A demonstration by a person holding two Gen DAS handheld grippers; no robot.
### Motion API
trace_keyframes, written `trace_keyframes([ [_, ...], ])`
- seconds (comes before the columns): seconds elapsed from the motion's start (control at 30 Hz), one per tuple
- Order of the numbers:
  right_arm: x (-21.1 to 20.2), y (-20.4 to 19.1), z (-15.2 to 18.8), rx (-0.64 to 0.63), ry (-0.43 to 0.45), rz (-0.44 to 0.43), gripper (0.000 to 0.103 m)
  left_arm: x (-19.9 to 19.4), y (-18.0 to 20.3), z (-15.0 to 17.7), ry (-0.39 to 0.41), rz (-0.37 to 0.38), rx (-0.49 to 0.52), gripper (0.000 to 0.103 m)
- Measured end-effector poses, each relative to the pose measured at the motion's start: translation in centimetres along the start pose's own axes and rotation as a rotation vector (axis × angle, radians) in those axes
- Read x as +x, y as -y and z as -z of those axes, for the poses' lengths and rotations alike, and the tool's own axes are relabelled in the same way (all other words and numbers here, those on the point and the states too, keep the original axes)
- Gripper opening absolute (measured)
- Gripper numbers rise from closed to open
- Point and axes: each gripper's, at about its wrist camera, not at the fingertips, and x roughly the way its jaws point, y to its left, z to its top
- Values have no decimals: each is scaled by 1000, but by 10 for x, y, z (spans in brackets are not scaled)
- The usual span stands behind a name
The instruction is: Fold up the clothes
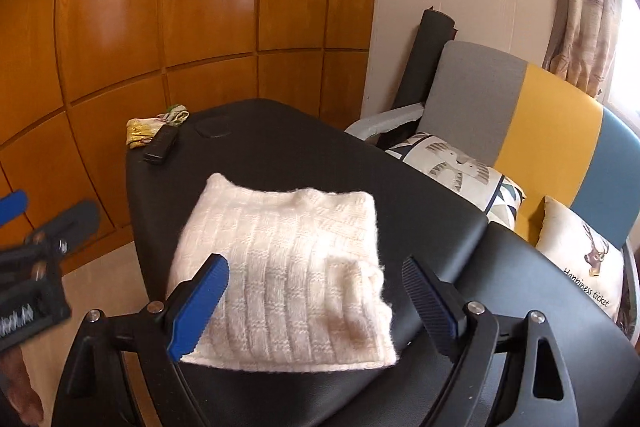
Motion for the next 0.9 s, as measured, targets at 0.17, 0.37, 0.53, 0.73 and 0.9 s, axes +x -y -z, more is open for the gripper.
trace_keyframes([
  [0.17, 8, -3, 4, -6, -31, -11, 91, -5, -10, -3, -24, 40, -37, 102],
  [0.37, 18, -6, 8, -22, -62, -6, 91, 1, -9, -8, -66, 71, -35, 102],
  [0.53, 21, -5, 10, -34, -82, -5, 91, 6, -9, -7, -110, 103, -38, 102],
  [0.73, 24, -2, 13, -38, -104, -1, 91, 11, -6, -5, -139, 91, -30, 102],
  [0.9, 25, 3, 14, -32, -111, 7, 91, 11, -8, -4, -125, 74, -42, 100],
])
